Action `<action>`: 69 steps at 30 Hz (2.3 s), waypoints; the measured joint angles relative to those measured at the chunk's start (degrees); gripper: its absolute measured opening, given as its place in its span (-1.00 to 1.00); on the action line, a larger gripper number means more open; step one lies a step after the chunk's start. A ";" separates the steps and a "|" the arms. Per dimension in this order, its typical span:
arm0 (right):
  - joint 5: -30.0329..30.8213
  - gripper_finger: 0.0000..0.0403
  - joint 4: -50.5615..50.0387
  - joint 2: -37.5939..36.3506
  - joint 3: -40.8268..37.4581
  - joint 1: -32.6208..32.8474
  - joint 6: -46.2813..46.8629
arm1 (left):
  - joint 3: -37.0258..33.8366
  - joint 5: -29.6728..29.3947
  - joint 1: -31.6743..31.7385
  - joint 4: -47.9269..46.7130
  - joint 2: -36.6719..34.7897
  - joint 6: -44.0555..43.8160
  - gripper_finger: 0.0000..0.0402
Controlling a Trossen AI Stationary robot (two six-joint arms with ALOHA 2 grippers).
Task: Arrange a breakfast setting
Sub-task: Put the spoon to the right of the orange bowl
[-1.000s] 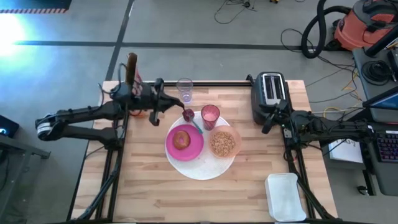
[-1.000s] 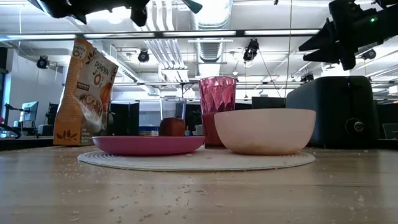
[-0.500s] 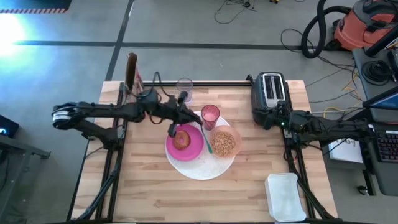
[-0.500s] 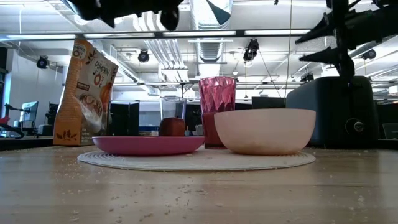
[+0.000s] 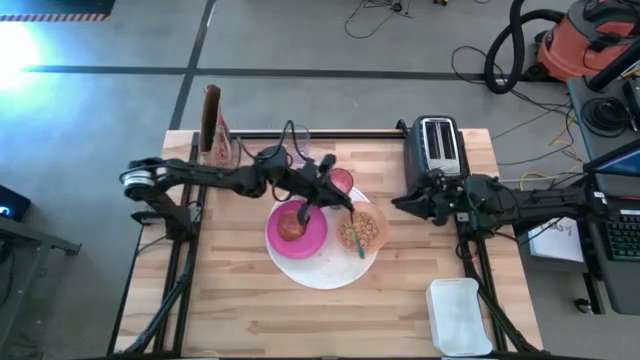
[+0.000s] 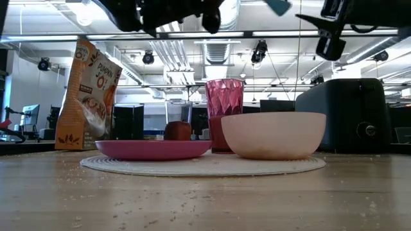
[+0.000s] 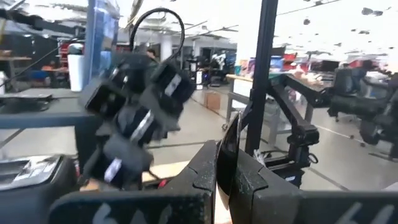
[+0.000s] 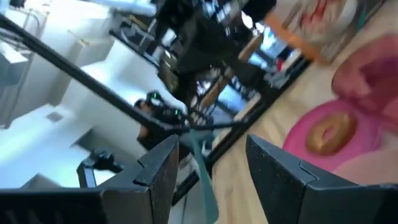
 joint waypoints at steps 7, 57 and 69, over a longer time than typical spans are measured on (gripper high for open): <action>-1.56 -0.15 0.48 5.71 -0.13 0.00 8.35 | 8.29 0.59 0.00 0.83 6.85 -3.20 -1.00; -2.32 -0.55 -42.24 26.04 36.52 7.41 -0.65 | 13.38 -3.70 3.91 -2.18 10.09 -10.89 -1.00; -2.25 -0.71 -42.81 25.75 36.48 7.41 -2.99 | 13.38 -3.59 3.99 -3.95 10.09 -11.39 -1.00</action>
